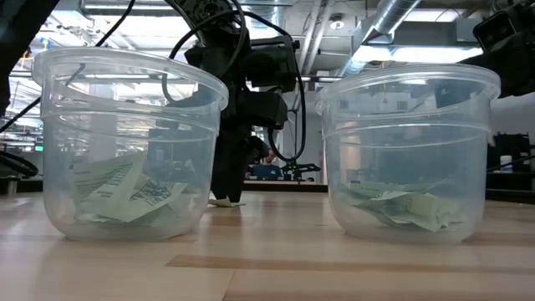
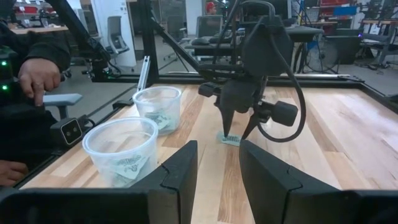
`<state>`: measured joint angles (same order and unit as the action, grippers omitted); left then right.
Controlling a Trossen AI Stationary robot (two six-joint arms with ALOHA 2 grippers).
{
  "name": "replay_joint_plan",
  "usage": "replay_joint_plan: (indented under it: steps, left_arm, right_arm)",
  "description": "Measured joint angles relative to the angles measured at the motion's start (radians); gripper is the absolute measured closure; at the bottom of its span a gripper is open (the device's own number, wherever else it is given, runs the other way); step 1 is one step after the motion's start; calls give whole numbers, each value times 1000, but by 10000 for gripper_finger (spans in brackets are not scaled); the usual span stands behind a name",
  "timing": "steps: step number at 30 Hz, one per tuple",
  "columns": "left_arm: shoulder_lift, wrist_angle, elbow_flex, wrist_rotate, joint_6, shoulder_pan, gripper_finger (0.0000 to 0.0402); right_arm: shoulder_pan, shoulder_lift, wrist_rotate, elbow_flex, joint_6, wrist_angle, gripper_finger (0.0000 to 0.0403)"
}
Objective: Pick and place Stevia / Truvia into bins
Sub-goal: Put the white stevia pack into the left transparent basket
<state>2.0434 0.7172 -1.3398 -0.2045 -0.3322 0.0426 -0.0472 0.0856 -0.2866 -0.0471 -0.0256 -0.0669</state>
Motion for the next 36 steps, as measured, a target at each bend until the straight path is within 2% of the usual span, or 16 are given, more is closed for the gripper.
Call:
replay_joint_plan:
  steps: [14, 25, 36]
  left_arm:
    - [-1, 3, 0, 47, -14, -6, 236]
    - [-1, -13, 0, 63, -37, 49, 236]
    - [-1, -27, 1, 144, -65, 82, 236]
  right_arm:
    - [0, 0, 0, 0, 0, 0, 290]
    - [0, 0, 0, 0, 0, 0, 290]
    - [0, 0, 0, 0, 0, 0, 290]
